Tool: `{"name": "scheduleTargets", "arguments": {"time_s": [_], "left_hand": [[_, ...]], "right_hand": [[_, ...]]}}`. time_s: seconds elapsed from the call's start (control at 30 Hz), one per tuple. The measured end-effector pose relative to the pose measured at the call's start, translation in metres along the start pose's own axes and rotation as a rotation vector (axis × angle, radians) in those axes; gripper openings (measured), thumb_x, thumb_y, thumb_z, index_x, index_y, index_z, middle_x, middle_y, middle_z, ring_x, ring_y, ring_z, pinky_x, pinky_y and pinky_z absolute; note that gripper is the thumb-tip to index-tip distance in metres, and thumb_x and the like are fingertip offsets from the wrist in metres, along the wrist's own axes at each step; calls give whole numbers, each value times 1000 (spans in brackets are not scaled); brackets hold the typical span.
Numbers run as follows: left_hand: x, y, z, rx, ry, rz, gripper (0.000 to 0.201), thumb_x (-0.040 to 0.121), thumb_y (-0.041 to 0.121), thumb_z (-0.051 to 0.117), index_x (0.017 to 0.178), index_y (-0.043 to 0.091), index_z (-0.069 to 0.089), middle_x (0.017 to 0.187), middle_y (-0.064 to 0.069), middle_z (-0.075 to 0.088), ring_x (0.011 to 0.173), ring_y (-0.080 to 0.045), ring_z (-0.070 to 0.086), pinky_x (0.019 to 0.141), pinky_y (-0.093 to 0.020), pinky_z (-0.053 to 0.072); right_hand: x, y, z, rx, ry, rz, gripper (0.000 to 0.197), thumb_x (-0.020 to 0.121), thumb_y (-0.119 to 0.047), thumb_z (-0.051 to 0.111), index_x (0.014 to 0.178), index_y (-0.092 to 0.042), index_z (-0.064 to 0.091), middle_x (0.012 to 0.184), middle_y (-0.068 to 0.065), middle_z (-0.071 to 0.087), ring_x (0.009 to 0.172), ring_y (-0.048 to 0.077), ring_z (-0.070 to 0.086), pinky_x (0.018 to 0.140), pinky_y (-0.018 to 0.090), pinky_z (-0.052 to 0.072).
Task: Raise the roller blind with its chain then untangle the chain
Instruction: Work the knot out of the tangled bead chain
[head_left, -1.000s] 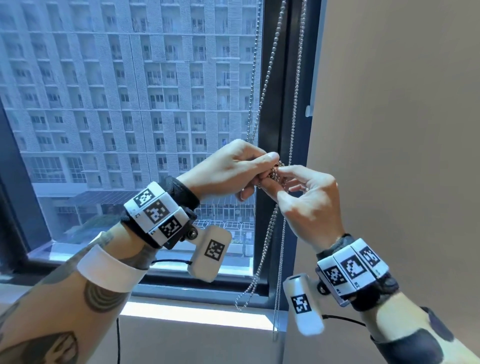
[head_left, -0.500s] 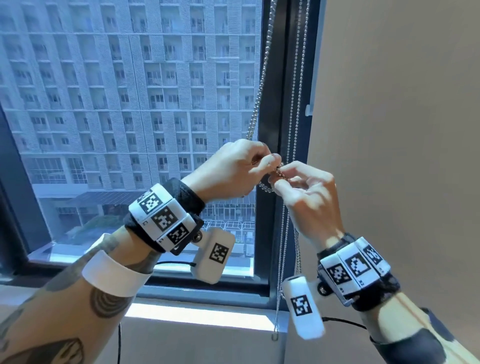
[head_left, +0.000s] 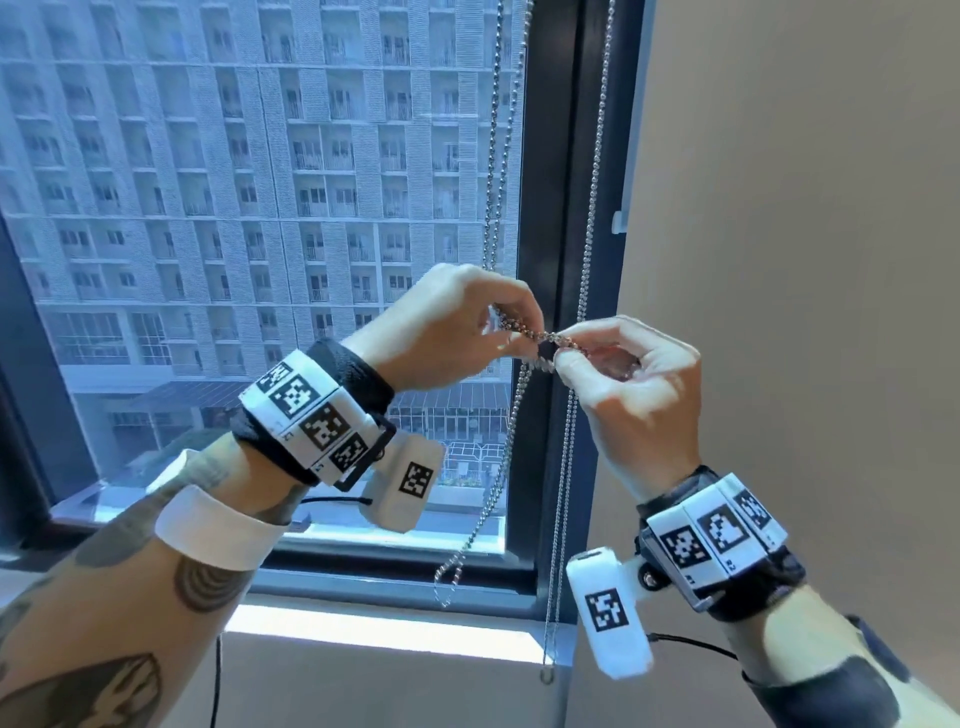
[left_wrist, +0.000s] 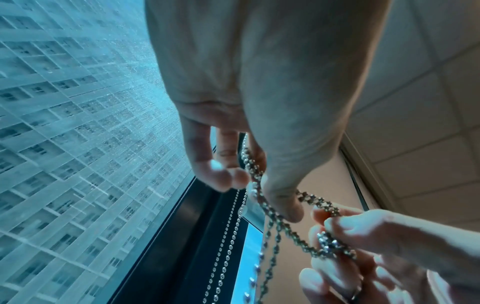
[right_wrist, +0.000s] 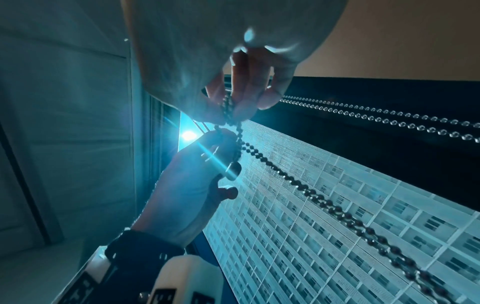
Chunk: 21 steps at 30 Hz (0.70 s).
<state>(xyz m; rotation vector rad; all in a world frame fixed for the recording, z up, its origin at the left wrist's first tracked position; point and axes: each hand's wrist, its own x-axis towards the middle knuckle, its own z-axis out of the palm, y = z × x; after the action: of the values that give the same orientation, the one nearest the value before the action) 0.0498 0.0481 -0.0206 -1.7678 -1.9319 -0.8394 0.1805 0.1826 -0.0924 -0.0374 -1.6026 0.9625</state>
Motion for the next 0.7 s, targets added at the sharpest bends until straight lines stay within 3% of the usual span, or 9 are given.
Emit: {"name": "scheduleTargets", "arguments": {"time_s": [0.1, 0.2, 0.3, 0.37, 0.43, 0.57, 0.63, 0.7], "left_hand": [[-1, 0, 1, 32, 54, 5, 2, 88, 33, 78, 89, 31, 78, 88, 15, 67, 65, -9, 61, 70, -28, 51], [-2, -2, 1, 70, 68, -7, 10, 92, 36, 73, 92, 28, 78, 87, 15, 69, 64, -7, 64, 71, -31, 53], [-2, -1, -2, 22, 78, -20, 8, 94, 27, 73, 93, 24, 80, 80, 14, 74, 64, -11, 67, 72, -28, 54], [-1, 1, -5, 2, 82, -24, 8, 94, 22, 73, 93, 24, 80, 79, 13, 75, 67, -6, 66, 72, -25, 54], [0, 2, -4, -4, 72, -28, 10, 95, 18, 71, 94, 22, 80, 80, 9, 75, 69, -7, 65, 73, -29, 54], [0, 5, 3, -56, 52, -47, 14, 96, 10, 65, 102, 21, 72, 79, 4, 71, 72, -17, 63, 75, -41, 55], [-1, 7, 6, -86, 28, -60, 18, 98, 9, 63, 109, 22, 67, 81, 3, 68, 74, -18, 63, 76, -41, 55], [-1, 9, 7, -95, -7, -49, 21, 99, 9, 61, 115, 23, 63, 83, 5, 67, 75, -17, 63, 73, -35, 54]], "right_hand": [[-1, -3, 3, 15, 23, -2, 12, 77, -5, 73, 80, -17, 74, 65, -2, 67, 55, 7, 58, 56, 19, 45], [0, -3, 3, 6, -18, -23, 22, 82, 2, 70, 85, -19, 63, 62, -4, 55, 53, 11, 49, 53, 25, 42], [-1, 0, 1, -64, -86, -79, 25, 82, 7, 65, 79, -17, 71, 74, 1, 65, 57, 8, 51, 56, 22, 40], [-1, 2, 0, -183, -118, -92, 30, 82, 5, 65, 78, -22, 78, 85, -1, 70, 62, 9, 58, 59, 16, 42], [1, 2, 0, -263, -119, -75, 31, 83, 1, 67, 85, -26, 82, 91, -5, 73, 66, 7, 62, 63, 10, 44], [0, 0, 4, -393, -131, -70, 33, 85, -1, 58, 99, -15, 85, 97, -2, 74, 81, 9, 64, 76, 2, 43], [-2, 1, 7, -419, -169, -45, 27, 89, -7, 59, 98, -13, 84, 97, -3, 72, 83, 12, 64, 74, 7, 44], [-3, 0, 9, -412, -217, 16, 16, 94, -17, 66, 92, -15, 82, 96, -6, 70, 79, 13, 64, 70, 21, 46]]}}
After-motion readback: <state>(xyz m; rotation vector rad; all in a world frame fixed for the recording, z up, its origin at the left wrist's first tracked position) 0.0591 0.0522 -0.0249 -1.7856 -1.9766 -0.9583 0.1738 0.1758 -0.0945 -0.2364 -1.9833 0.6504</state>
